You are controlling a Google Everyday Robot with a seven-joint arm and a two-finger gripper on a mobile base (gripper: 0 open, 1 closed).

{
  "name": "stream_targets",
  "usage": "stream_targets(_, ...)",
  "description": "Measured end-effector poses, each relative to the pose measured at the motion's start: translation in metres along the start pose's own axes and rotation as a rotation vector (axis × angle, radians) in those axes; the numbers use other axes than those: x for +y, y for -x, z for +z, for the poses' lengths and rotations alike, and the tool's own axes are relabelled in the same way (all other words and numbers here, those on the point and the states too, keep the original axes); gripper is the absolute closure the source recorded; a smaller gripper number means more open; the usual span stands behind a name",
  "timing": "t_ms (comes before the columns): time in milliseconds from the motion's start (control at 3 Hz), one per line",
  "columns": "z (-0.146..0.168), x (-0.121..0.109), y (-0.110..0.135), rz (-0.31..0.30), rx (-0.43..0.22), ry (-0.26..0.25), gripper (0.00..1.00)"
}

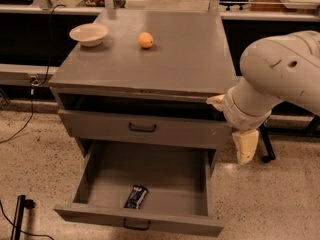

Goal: Pick rxbar blueberry from middle drawer and place on counter

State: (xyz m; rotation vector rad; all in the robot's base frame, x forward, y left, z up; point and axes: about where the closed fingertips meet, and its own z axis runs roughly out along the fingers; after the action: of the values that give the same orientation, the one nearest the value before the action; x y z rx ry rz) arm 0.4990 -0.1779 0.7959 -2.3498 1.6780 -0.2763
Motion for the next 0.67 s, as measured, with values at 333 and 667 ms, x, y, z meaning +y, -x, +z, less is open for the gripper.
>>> stream_targets(333,0.028,0.009,0.014,-0.076,-0.012,0.09,0.0)
stream_targets(667,0.076,0.021,0.05,-0.253,-0.053,0.174,0.0)
